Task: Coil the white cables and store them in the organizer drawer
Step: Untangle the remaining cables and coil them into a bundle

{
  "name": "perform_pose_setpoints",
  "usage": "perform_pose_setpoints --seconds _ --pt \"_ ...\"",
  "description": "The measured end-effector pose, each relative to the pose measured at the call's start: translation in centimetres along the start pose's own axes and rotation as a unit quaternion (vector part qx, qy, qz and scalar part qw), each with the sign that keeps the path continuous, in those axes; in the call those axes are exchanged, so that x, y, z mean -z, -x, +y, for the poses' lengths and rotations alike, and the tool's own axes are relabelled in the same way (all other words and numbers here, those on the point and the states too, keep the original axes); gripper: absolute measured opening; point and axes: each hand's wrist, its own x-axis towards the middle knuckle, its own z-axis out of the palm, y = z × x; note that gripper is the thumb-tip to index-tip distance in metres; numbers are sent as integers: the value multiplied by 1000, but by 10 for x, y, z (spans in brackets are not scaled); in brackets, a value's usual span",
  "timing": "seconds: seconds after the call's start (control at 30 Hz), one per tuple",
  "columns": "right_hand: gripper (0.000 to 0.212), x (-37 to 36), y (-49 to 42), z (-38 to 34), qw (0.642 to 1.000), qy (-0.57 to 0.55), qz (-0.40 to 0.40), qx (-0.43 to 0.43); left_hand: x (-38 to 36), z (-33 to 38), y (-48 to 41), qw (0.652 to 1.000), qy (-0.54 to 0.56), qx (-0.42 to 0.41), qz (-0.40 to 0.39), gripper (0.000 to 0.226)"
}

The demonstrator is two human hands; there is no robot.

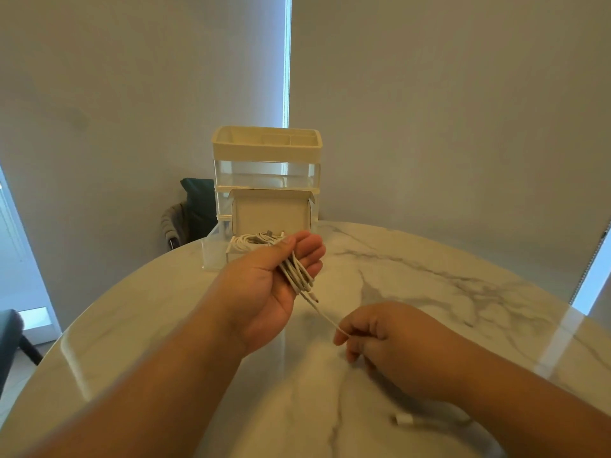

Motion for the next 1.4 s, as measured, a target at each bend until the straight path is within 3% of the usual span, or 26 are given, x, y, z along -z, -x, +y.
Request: perform_pose_setpoints --seconds 0.13,0.33,0.53,0.67,0.77,0.83,0.93,1.07,1.17,1.27,1.4 --pt "22 0 2 -4 1000 -5 24 20 4 0 -7 999 18 -13 32 24" --pt "35 -4 8 -17 986 123 13 117 11 3 -11 997 7 -27 69 25" --pt "28 1 14 -24 969 166 82 162 7 -20 -19 983 -146 -44 102 21" --pt "20 4 13 -24 948 206 140 198 10 -38 -15 956 -287 -44 47 17" --pt "18 11 11 -15 942 198 170 211 10 -44 -9 887 -452 -18 -90 29" --pt "17 16 12 -11 942 198 167 214 6 -47 -5 865 -486 7 -126 31" --pt "20 20 13 -9 948 174 165 209 2 -49 -4 896 -424 38 -128 34" --pt "23 22 14 -8 961 89 184 188 5 -53 -2 918 -369 72 -125 15" --pt "24 27 18 -8 965 27 187 180 -2 -55 4 947 -258 132 -142 23" --pt "20 30 16 -3 971 15 192 144 -8 -51 9 941 -185 196 -202 33" --pt "14 31 10 3 976 -54 188 97 -1 -54 6 930 -276 123 -208 25"
